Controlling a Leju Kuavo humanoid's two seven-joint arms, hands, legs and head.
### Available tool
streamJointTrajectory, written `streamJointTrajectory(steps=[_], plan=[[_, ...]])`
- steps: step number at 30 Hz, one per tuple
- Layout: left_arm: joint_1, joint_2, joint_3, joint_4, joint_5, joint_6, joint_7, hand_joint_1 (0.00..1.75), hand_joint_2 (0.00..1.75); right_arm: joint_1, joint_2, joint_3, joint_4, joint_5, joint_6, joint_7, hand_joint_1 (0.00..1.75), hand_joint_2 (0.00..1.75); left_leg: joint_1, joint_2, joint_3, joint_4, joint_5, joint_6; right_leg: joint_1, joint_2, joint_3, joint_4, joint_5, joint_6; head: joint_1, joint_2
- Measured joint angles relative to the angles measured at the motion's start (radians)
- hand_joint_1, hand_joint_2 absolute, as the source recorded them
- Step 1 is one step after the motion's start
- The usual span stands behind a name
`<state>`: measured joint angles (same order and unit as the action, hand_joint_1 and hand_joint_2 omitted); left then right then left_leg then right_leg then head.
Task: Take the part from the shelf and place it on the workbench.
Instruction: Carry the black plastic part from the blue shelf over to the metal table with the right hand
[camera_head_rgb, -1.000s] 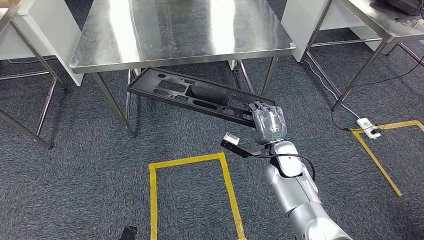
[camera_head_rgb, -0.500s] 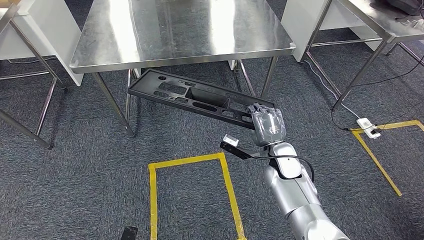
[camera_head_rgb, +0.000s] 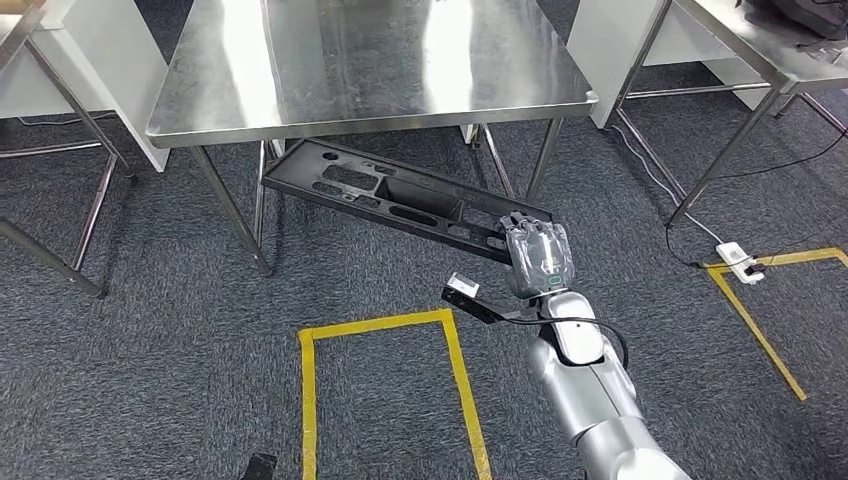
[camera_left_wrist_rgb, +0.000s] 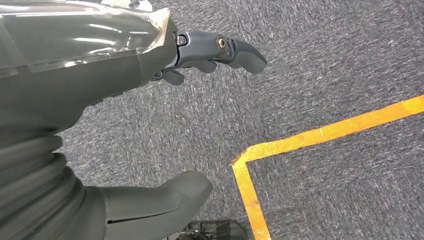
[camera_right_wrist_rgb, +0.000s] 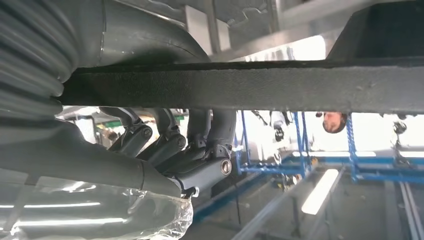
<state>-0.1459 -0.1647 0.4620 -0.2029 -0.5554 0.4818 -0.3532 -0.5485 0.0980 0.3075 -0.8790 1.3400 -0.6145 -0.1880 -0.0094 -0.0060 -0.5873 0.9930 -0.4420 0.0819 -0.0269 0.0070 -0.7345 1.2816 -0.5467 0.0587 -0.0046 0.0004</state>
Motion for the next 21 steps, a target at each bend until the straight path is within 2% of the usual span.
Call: streamJointTrajectory(steps=[1, 2, 3, 4, 5, 7, 9, 10, 11, 13, 14, 15, 16, 18, 19, 20, 21], plan=[[0.001, -0.001, 0.0, 0.0, -0.001, 0.0, 0.0, 0.0, 1.75, 0.007, -0.001, 0.0, -0.003, 0.002, 0.0, 0.001, 1.75, 1.75, 0.0, -0.001, 0.003, 0.001, -0.003, -0.003, 0.0, 0.0, 0.014, -0.037, 0.018, 0.007, 0.001, 0.0], [0.001, -0.002, 0.0, 0.0, -0.001, 0.0, 0.0, 0.0, 1.75, 0.011, -0.002, 0.0, -0.007, 0.004, 0.0, 0.002, 1.75, 1.75, 0.001, -0.002, 0.008, 0.003, -0.008, -0.008, 0.0, -0.002, 0.045, -0.108, 0.049, 0.015, 0.001, 0.0], [0.001, -0.002, 0.0, 0.0, -0.002, 0.0, 0.0, 0.0, 1.75, 0.014, -0.003, 0.0, -0.012, 0.006, 0.0, 0.002, 1.75, 1.75, 0.001, -0.002, 0.012, 0.006, -0.013, -0.014, 0.001, -0.004, 0.075, -0.179, 0.077, 0.016, 0.001, 0.0], [0.001, -0.002, 0.0, 0.0, -0.003, 0.001, 0.001, 0.0, 1.75, 0.016, -0.003, 0.001, -0.016, 0.008, 0.001, 0.003, 1.75, 1.75, 0.001, -0.001, 0.015, 0.008, -0.019, -0.02, 0.004, -0.006, 0.099, -0.239, 0.094, 0.01, 0.002, 0.0], [0.001, -0.002, 0.0, 0.0, -0.004, 0.002, 0.001, 0.0, 1.75, 0.017, -0.003, 0.001, -0.02, 0.01, 0.002, 0.004, 1.75, 1.75, 0.0, 0.0, 0.015, 0.01, -0.024, -0.027, 0.008, -0.008, 0.114, -0.27, 0.104, -0.002, 0.002, 0.0], [0.002, -0.002, 0.0, 0.0, -0.008, 0.004, 0.001, 0.0, 1.75, 0.022, -0.004, 0.0, -0.029, 0.014, 0.005, 0.009, 1.75, 1.75, 0.0, 0.001, 0.017, 0.016, -0.03, -0.039, 0.013, -0.008, 0.124, -0.28, 0.104, -0.034, 0.0, 0.0], [0.003, -0.002, 0.0, 0.0, -0.01, 0.006, 0.002, 0.0, 1.75, 0.028, -0.004, -0.001, -0.036, 0.019, 0.007, 0.012, 1.75, 1.75, 0.004, 0.003, 0.013, 0.033, -0.04, -0.05, 0.008, -0.006, 0.138, -0.282, 0.108, -0.052, -0.003, 0.0], [0.002, -0.001, 0.0, 0.0, -0.011, 0.007, 0.002, 0.0, 1.75, 0.029, -0.003, -0.001, -0.038, 0.021, 0.007, 0.012, 1.75, 1.75, 0.007, 0.003, 0.001, 0.059, -0.051, -0.057, 0.005, -0.005, 0.146, -0.283, 0.105, -0.059, -0.004, 0.0], [0.002, -0.001, 0.0, 0.0, -0.011, 0.008, 0.002, 0.0, 1.75, 0.03, -0.002, -0.001, -0.041, 0.022, 0.008, 0.012, 1.75, 1.75, 0.011, 0.004, -0.025, 0.104, -0.069, -0.064, 0.004, -0.004, 0.154, -0.284, 0.102, -0.065, -0.006, 0.0], [0.002, -0.001, 0.0, 0.0, -0.011, 0.008, 0.002, 0.0, 1.75, 0.031, -0.001, -0.002, -0.043, 0.025, 0.01, 0.012, 1.75, 1.75, 0.017, 0.003, -0.101, 0.223, -0.113, -0.075, 0.006, -0.003, 0.163, -0.284, 0.092, -0.075, -0.01, 0.0], [0.003, -0.001, 0.0, 0.0, -0.011, 0.009, 0.002, 0.0, 1.75, 0.032, 0.0, -0.002, -0.043, 0.026, 0.012, 0.012, 1.75, 1.75, 0.019, 0.003, -0.136, 0.265, -0.124, -0.078, 0.008, -0.002, 0.168, -0.284, 0.087, -0.077, -0.01, 0.0], [0.004, -0.001, 0.0, 0.0, -0.01, 0.009, 0.002, 0.0, 1.75, 0.033, 0.0, -0.002, -0.043, 0.027, 0.014, 0.012, 1.75, 1.75, 0.02, 0.004, -0.157, 0.278, -0.118, -0.079, 0.009, -0.001, 0.174, -0.284, 0.081, -0.077, -0.01, 0.0], [0.005, -0.001, 0.0, 0.0, -0.01, 0.009, 0.002, 0.0, 1.75, 0.034, 0.0, -0.002, -0.043, 0.029, 0.015, 0.012, 1.75, 1.75, 0.021, 0.004, -0.158, 0.251, -0.088, -0.077, 0.01, 0.0, 0.182, -0.284, 0.075, -0.076, -0.011, 0.0], [0.005, 0.001, 0.0, 0.0, -0.01, 0.01, 0.002, 0.0, 1.75, 0.035, 0.002, -0.002, -0.043, 0.031, 0.016, 0.01, 1.75, 1.75, 0.019, 0.003, -0.115, 0.125, 0.003, -0.065, 0.012, 0.002, 0.202, -0.286, 0.06, -0.072, -0.011, 0.0], [0.005, 0.002, 0.0, 0.0, -0.01, 0.01, 0.002, 0.0, 1.75, 0.034, 0.004, -0.002, -0.044, 0.032, 0.016, 0.01, 1.75, 1.75, 0.015, 0.004, -0.092, 0.068, 0.032, -0.058, 0.014, 0.004, 0.211, -0.288, 0.054, -0.07, -0.009, 0.0], [0.004, 0.003, 0.0, 0.0, -0.01, 0.01, 0.002, 0.0, 1.75, 0.033, 0.005, -0.002, -0.044, 0.031, 0.016, 0.01, 1.75, 1.75, 0.011, 0.003, -0.075, 0.032, 0.043, -0.05, 0.015, 0.004, 0.217, -0.292, 0.048, -0.066, -0.009, 0.0], [0.004, 0.004, 0.0, 0.0, -0.01, 0.011, 0.002, 0.0, 1.75, 0.032, 0.006, -0.002, -0.045, 0.031, 0.016, 0.01, 1.75, 1.75, 0.007, 0.002, -0.066, 0.016, 0.04, -0.043, 0.015, 0.005, 0.222, -0.293, 0.047, -0.06, -0.009, 0.0]])
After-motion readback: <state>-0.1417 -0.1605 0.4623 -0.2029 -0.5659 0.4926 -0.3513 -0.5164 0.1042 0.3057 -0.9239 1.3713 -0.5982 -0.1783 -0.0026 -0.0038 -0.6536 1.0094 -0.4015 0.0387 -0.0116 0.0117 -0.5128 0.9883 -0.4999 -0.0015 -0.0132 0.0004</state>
